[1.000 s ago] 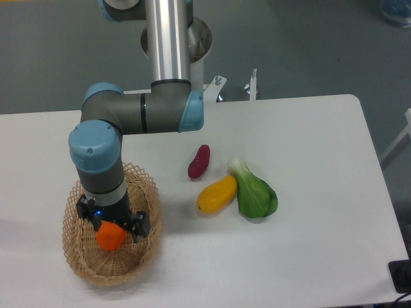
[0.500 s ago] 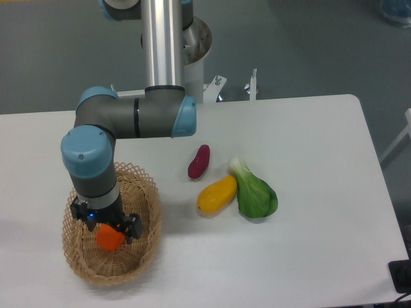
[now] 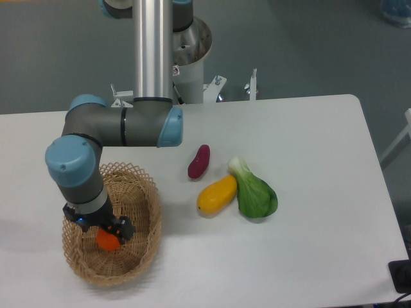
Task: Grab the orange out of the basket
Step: 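Close the gripper around the orange inside the basket, then lift the held orange up out of the basket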
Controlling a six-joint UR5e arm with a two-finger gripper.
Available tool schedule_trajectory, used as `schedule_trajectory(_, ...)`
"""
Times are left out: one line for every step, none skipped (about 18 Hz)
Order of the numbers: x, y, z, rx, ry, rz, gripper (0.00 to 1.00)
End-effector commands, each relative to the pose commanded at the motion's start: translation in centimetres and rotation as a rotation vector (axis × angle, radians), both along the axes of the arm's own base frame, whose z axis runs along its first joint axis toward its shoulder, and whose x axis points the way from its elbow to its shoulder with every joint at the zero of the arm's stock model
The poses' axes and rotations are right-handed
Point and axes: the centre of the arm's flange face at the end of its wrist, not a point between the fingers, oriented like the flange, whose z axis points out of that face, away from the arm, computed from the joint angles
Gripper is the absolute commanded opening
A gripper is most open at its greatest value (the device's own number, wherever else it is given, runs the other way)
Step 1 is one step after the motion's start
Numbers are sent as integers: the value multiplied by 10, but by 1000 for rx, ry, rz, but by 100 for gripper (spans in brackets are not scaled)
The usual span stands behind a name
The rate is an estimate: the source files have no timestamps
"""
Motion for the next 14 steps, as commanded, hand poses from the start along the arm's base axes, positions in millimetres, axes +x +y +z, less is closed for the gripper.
schedule_trajectory(-1,1,-4,-3,0,-1,100)
schedule_trajectory(-2,2,-5,-5,0,-3,100)
schedule_trajectory(-2,2,-7,-10,3,-19,100)
schedule_trajectory(-2,0,-12,-23,4,-32,100)
schedule_trajectory(-1,-4,-17,-31,4,-35,100)
schedule_trajectory(0,-6,-15,-33,7,-33,100)
schedule_trajectory(0,-8,-17,-35,6,-33,100)
schedule_trajectory(0,-8,-18,-39,6,-33,100)
schedule_trajectory(0,-8,-20,-43,8,-33,100)
schedule_trajectory(0,-8,-19,-41,8,-33,99)
schedule_trajectory(0,-8,-20,-43,8,-33,94)
schedule_trajectory(0,-7,-20,-41,8,-33,86)
schedule_trajectory(-1,-6,-19,-40,9,-33,80)
schedule_trajectory(-1,-5,-16,-34,11,-33,75)
